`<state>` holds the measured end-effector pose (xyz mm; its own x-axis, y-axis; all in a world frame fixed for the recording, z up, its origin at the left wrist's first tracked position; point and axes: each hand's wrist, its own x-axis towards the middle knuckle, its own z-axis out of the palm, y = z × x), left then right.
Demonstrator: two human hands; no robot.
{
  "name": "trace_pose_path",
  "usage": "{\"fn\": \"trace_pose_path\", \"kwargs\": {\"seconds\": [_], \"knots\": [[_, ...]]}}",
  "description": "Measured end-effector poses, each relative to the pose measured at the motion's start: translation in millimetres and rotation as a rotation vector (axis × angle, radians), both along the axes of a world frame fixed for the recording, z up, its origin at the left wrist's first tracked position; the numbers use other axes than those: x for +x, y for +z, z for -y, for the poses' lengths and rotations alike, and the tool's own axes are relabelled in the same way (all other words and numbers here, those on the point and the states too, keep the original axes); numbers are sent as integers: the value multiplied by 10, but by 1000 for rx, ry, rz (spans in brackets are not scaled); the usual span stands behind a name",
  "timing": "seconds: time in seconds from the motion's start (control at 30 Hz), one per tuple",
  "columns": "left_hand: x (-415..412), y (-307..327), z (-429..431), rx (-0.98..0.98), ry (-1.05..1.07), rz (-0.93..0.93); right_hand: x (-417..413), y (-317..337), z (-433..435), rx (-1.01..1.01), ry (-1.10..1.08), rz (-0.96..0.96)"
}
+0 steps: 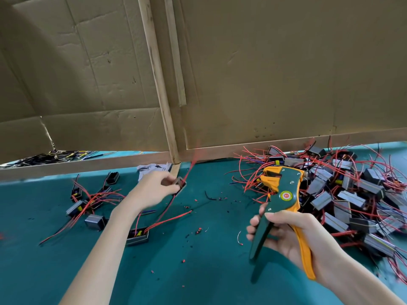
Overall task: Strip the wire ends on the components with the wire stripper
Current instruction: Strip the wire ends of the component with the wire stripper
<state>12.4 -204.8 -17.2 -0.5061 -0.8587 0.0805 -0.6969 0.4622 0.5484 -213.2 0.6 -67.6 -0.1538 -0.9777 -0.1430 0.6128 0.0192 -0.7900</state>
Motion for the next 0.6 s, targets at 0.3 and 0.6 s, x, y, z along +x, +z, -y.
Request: {"fn": "trace_pose_path", "kwargs": {"seconds": [0.3,0.6], "knots": [[-482,-309,-261,90,105,-237,26,-15,-10,25,2,5],[-409,-216,-350,-28,-54,127,-25,-24,7,65,-32,32]]}}
